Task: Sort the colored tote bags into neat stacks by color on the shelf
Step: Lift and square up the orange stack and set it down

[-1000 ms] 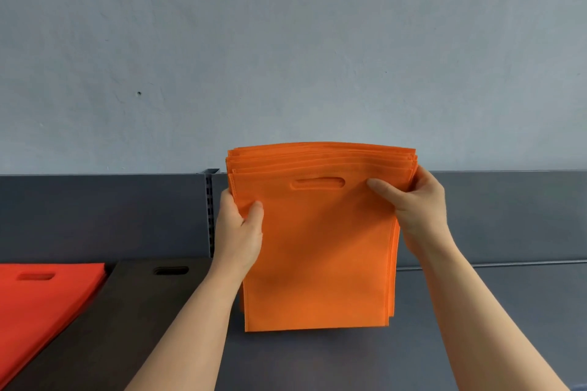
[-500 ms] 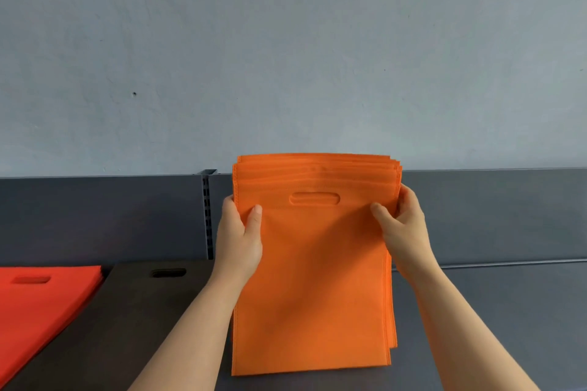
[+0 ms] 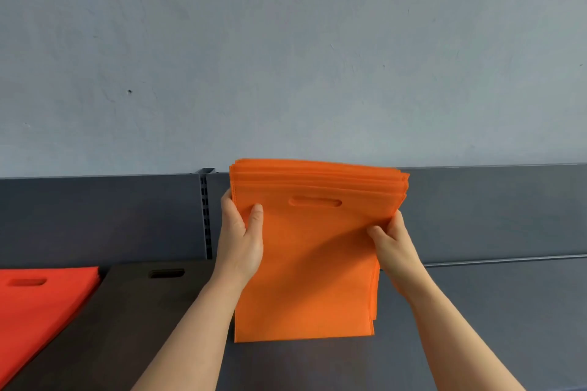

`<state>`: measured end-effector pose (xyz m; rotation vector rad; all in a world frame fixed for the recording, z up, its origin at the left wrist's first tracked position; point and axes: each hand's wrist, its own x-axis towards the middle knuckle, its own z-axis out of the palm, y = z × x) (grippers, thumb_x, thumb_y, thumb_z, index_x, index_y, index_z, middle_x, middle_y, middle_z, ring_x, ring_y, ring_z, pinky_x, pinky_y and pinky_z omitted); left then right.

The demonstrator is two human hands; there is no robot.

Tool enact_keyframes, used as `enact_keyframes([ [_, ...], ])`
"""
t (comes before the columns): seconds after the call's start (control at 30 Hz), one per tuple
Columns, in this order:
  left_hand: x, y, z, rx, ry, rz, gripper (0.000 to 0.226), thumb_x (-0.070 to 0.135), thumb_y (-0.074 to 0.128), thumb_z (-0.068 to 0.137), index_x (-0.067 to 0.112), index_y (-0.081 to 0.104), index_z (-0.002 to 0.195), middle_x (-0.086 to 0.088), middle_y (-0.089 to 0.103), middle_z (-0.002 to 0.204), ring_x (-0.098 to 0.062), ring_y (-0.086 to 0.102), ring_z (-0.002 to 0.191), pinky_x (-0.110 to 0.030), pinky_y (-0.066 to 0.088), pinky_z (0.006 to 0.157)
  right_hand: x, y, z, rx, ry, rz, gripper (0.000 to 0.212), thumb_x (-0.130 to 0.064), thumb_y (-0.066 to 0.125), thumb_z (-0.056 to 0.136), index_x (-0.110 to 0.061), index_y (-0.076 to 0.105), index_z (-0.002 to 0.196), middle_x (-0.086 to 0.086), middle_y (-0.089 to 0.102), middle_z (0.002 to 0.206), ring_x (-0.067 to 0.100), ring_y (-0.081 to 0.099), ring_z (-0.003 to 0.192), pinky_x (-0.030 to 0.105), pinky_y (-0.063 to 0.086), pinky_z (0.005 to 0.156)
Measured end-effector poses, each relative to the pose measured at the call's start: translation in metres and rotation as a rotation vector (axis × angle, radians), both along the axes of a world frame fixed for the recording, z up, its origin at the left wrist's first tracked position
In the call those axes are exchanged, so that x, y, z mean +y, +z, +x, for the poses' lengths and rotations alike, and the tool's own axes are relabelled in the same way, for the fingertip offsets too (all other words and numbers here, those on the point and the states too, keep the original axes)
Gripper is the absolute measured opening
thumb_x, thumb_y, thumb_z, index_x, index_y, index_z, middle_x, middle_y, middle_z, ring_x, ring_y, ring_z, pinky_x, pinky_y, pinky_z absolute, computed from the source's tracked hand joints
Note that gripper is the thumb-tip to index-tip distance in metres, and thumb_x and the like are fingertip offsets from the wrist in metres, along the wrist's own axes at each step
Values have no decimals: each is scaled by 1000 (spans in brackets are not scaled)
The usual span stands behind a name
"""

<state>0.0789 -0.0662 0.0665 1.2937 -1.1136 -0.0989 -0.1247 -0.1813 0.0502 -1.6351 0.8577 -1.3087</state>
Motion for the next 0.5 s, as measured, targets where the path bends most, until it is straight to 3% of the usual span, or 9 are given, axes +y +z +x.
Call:
enact_keyframes([
  [0.13, -1, -11, 3, -6, 27, 30, 41, 35, 37, 99, 23, 30, 138, 8, 53, 124, -5, 53, 108, -32, 42, 96, 3, -10, 6, -6, -39, -3, 38, -6, 39, 93, -26, 38, 125, -12, 53, 110, -1, 50, 99, 24, 37, 80],
  [0.27, 2, 3, -1, -24, 35, -55, 37, 33, 39, 99, 22, 34, 134, 10, 53, 120, 0, 53, 106, -21, 42, 88, 6, 9, 9, -54, -92, -73, 30, -6, 38, 93, -26, 41, 116, -9, 53, 99, 4, 50, 85, 20, 40, 69],
  [0.4, 5, 14, 1, -12, -21, -88, 41, 30, 42, 99, 25, 31, 138, 16, 51, 123, 6, 50, 109, -12, 39, 86, 5, 23, 5, -86, -87, -105, 34, -5, 36, 91, -24, 42, 118, -10, 50, 97, 2, 47, 81, 21, 39, 69],
  [0.5, 4, -4, 0, 20, -11, 79, 27, 28, 38, 100, 21, 38, 127, 5, 58, 110, 0, 57, 87, -9, 41, 66, 7, 0, 7, 3, -101, -18, 29, -6, 36, 92, -20, 43, 116, -5, 51, 93, 6, 47, 76, 23, 38, 63],
])
